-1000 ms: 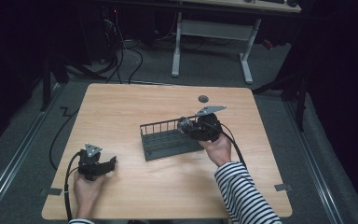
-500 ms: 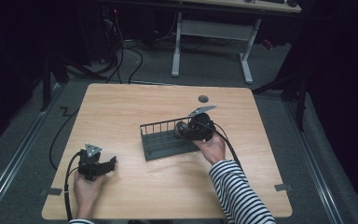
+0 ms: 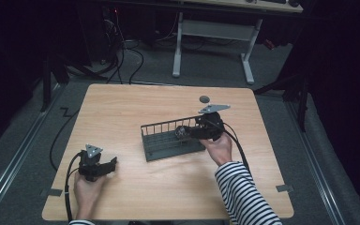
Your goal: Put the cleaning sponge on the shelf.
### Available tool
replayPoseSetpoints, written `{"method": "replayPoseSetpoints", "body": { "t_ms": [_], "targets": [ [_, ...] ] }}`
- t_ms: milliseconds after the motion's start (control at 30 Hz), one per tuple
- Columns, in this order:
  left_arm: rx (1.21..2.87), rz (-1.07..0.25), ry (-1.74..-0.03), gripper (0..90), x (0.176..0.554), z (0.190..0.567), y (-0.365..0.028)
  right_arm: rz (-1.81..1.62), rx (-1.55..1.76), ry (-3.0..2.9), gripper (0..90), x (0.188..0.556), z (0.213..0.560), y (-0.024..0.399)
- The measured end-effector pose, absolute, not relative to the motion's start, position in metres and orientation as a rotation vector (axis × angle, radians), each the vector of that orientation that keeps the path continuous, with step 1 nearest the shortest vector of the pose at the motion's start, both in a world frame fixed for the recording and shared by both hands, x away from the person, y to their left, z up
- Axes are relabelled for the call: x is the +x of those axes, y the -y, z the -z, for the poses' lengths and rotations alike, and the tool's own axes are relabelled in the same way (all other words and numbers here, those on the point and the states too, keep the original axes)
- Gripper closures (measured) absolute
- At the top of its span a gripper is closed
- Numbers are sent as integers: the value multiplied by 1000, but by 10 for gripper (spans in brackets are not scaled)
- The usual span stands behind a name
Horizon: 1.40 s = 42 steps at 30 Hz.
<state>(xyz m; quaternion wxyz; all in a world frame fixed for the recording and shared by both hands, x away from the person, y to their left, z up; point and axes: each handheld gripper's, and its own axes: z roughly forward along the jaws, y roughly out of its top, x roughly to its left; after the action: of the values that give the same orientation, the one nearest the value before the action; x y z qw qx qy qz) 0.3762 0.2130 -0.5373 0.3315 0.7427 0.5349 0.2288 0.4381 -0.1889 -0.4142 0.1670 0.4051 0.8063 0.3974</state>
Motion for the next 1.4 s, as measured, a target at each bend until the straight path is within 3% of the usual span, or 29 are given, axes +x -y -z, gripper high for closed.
{"method": "replayPoseSetpoints", "body": {
  "t_ms": [1400],
  "targets": [
    [1941, -599, -1399, 239, 376, 537, -213, -1277, 1179, -2040, 413, 373, 367, 284]
  ]
}}
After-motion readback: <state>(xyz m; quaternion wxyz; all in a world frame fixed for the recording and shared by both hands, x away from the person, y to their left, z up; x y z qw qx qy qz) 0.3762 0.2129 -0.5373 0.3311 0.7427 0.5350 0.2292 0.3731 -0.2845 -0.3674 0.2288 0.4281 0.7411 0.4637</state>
